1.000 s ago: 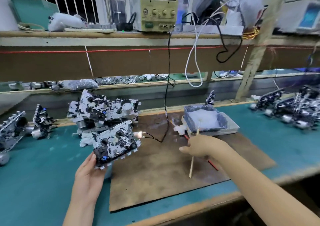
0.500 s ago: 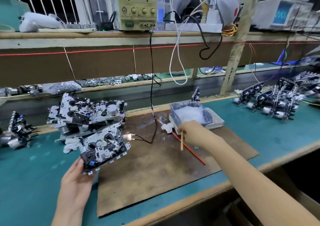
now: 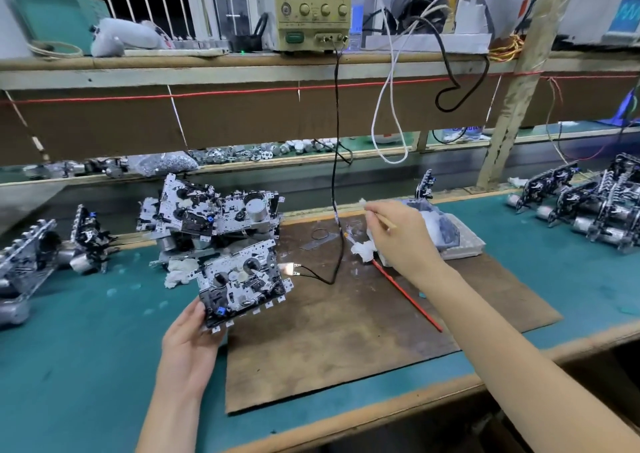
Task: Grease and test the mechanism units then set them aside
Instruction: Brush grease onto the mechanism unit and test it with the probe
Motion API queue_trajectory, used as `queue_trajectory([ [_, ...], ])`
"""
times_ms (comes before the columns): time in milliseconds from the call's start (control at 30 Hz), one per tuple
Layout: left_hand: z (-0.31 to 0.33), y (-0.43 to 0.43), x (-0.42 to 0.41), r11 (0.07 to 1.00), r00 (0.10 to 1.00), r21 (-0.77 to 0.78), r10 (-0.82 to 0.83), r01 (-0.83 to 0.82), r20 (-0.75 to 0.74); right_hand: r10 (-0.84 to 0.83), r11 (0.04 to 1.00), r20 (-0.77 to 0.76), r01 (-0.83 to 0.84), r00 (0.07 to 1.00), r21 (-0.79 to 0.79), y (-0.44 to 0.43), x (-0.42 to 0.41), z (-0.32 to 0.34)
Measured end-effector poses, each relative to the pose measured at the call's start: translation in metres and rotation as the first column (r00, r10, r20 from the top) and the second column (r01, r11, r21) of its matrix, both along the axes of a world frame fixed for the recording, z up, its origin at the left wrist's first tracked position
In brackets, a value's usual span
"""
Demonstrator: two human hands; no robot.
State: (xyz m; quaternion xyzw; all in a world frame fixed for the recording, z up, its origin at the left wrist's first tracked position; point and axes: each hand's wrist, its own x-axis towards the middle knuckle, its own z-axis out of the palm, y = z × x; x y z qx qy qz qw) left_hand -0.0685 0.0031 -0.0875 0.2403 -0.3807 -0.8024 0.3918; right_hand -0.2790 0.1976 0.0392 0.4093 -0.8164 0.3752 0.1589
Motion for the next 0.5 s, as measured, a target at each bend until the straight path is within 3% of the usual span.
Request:
queue_trajectory([
  [100, 0.01, 0.004, 0.002, 1.0, 1.0, -0.021, 0.001, -0.001, 0.006, 0.353, 0.913, 0.171, -0.299, 0.92, -0.276, -0.008, 0.031, 0.016],
  [200, 0.013, 0.007, 0.005, 0.999, 1.0, -0.032, 0.012, -0.012, 0.01, 0.556, 0.828, 0.289, -0.487, 0.779, -0.279, -0.014, 0.058, 0.024],
  [500, 0.02, 0.01, 0.007, 0.999, 0.998, -0.006, 0.049, -0.049, 0.026, 0.603, 0.785, 0.428, -0.594, 0.673, -0.173, -0.036, 0.08, 0.017],
])
